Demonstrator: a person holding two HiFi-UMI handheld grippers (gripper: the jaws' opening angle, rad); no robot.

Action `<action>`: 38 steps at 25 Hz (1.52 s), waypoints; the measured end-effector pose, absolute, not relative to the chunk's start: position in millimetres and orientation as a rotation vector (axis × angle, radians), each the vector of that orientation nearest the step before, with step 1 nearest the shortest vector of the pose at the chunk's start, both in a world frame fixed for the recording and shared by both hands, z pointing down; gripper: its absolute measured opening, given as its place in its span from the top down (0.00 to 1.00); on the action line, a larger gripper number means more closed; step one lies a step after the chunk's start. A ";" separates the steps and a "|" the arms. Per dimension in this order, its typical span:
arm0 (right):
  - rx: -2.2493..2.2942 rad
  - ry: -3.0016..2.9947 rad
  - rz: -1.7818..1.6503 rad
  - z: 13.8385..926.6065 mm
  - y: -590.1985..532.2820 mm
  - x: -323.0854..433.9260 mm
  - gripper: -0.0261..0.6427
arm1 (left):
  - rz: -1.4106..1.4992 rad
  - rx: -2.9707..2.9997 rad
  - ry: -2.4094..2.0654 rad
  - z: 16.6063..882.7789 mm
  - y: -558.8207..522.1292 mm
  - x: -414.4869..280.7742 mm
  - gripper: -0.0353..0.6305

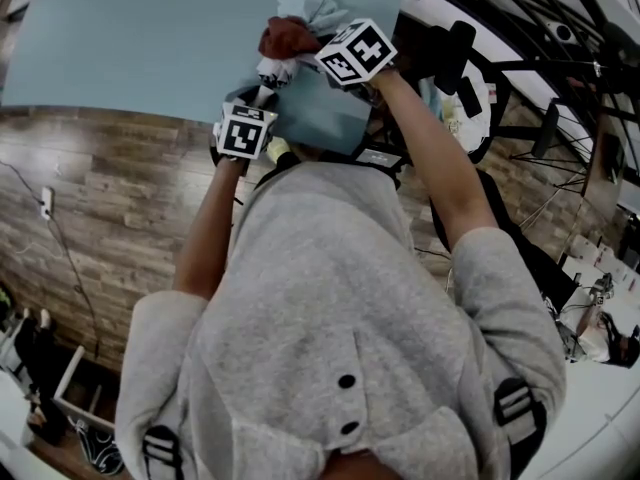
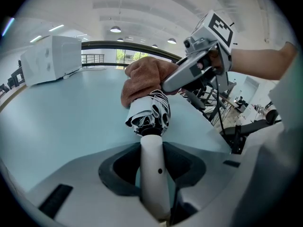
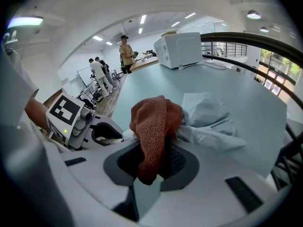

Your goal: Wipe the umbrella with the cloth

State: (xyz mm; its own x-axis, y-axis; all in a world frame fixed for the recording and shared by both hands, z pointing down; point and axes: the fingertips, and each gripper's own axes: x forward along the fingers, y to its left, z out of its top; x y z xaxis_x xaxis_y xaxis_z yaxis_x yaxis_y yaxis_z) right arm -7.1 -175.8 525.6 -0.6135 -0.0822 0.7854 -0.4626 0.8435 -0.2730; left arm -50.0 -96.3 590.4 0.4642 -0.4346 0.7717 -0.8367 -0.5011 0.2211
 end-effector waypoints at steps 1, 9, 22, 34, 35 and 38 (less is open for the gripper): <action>0.402 -2.185 0.585 525.4 -176.9 -5.5 0.85 | 0.878 2.121 -1.050 590.1 -96.5 -49.6 0.71; 0.514 -2.174 0.561 523.6 -196.3 21.0 0.85 | 0.881 2.119 -1.043 590.0 -96.3 -46.5 0.71; 1.039 -2.020 0.407 518.7 -250.4 102.4 0.85 | 0.905 2.116 -1.046 589.5 -95.6 -46.7 0.71; 1.271 -2.171 0.324 436.9 -220.7 155.0 0.85 | 0.806 2.170 -1.235 554.3 -100.0 -57.4 0.71; 1.294 -2.203 0.316 423.2 -213.0 159.4 0.85 | 0.748 2.190 -1.299 539.7 -100.3 -61.0 0.71; 1.344 -2.309 0.328 384.3 -183.9 173.9 0.84 | 0.505 2.257 -1.538 477.4 -98.0 -72.8 0.71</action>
State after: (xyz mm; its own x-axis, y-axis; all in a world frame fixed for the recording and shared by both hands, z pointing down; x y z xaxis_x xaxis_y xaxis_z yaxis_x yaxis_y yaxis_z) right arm 173.9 -183.9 384.3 -0.4264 -0.7611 0.4887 -0.8672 0.4976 0.0183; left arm -72.8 -98.0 477.4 0.3426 -0.8059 0.4829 -0.9353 -0.3411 0.0943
